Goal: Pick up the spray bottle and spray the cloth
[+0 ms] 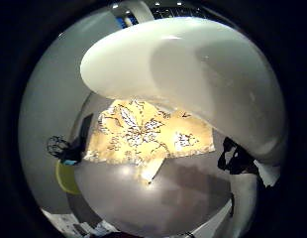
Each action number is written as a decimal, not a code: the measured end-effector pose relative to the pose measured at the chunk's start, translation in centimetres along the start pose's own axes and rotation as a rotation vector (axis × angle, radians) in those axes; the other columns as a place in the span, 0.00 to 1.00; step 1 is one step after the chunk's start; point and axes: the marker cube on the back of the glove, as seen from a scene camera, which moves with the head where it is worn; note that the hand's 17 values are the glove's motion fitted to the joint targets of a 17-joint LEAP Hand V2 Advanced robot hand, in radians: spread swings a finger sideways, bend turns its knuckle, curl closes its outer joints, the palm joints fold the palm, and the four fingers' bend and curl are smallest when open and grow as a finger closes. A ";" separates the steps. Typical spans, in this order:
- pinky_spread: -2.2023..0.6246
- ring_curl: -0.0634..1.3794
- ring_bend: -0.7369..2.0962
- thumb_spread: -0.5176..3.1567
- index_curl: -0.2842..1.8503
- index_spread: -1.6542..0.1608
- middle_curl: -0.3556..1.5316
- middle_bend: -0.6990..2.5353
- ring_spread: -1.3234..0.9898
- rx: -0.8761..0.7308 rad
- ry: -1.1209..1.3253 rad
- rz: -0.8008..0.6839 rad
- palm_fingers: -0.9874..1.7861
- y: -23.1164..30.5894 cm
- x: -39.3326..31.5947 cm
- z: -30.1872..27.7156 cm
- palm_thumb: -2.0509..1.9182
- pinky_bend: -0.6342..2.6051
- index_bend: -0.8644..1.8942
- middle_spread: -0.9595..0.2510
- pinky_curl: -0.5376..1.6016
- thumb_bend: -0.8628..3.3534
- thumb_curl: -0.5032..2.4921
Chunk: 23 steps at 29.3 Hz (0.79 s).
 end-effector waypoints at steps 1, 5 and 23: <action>0.78 0.36 0.46 0.36 0.30 0.80 0.45 0.34 0.54 0.002 0.031 -0.007 0.63 -0.2 0.0 -0.1 0.79 0.28 0.37 0.76 0.42 0.23 0.35; 0.78 0.36 0.45 0.35 0.30 0.80 0.45 0.34 0.53 0.018 0.135 -0.035 0.63 -0.9 -0.2 -0.9 0.80 0.27 0.38 0.76 0.42 0.23 0.36; 0.78 0.36 0.42 0.30 0.33 0.76 0.46 0.33 0.51 -0.024 0.403 -0.037 0.65 -2.6 0.4 -1.9 0.81 0.24 0.38 0.72 0.42 0.20 0.38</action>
